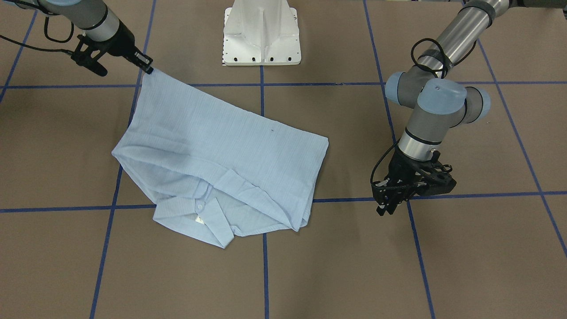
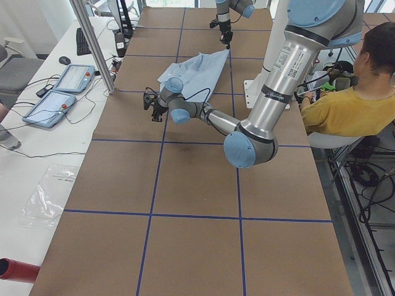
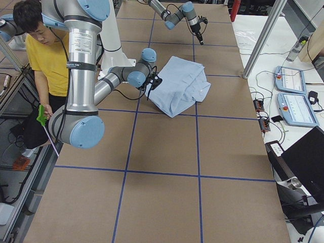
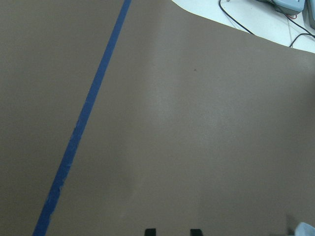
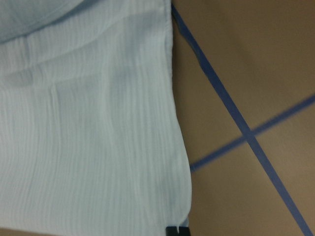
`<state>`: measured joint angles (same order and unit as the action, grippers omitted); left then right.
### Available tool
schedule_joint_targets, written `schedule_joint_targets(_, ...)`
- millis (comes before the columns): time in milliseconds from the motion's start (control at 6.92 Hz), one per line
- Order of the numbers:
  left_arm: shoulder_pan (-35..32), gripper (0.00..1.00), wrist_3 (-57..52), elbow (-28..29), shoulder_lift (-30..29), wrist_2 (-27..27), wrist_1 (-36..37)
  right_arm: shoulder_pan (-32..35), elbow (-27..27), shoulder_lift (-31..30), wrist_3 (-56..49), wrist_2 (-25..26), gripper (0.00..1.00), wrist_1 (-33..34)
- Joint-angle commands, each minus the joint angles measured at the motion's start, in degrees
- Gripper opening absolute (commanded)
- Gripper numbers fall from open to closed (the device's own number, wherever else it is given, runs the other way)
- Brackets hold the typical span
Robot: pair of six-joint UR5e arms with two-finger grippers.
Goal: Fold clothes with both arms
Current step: 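Grasp the side edge with the right gripper and drag it toward the robot, then reach the left gripper to the shirt corner farthest from the robot and grasp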
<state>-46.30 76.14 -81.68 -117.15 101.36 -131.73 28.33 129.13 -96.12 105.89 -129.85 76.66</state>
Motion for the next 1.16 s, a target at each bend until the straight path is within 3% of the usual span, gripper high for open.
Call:
schedule_joint_targets(0, 0.0, 0.36, 0.5, -1.3, 0.0, 4.0, 0.1, -8.8, 2.3, -1.3, 2.4, -11.0, 0.0, 0.7)
schedule_joint_targets(289, 0.1, 0.37, 2.8, -8.8, 0.6, 11.2, 8.3, -14.4, 2.4, -1.2, 6.2, -10.9, 0.0, 0.6)
schedule_joint_targets(433, 1.5, 0.39, 10.5, -13.4, 1.6, 15.1, 10.6, -16.2, 2.3, -1.2, 6.2, -8.5, 0.0, 0.7)
schedule_joint_targets(722, 11.4, 0.41, 23.6, -19.6, 4.7, 15.4, 10.8, -16.4, 2.2, -1.2, 6.2, -6.9, 0.0, 0.6)
schedule_joint_targets(1011, 20.4, 0.44, 31.1, -20.0, 3.9, 13.8, 10.7, -16.7, 2.1, -1.3, 6.2, -5.6, 0.0, 0.7)
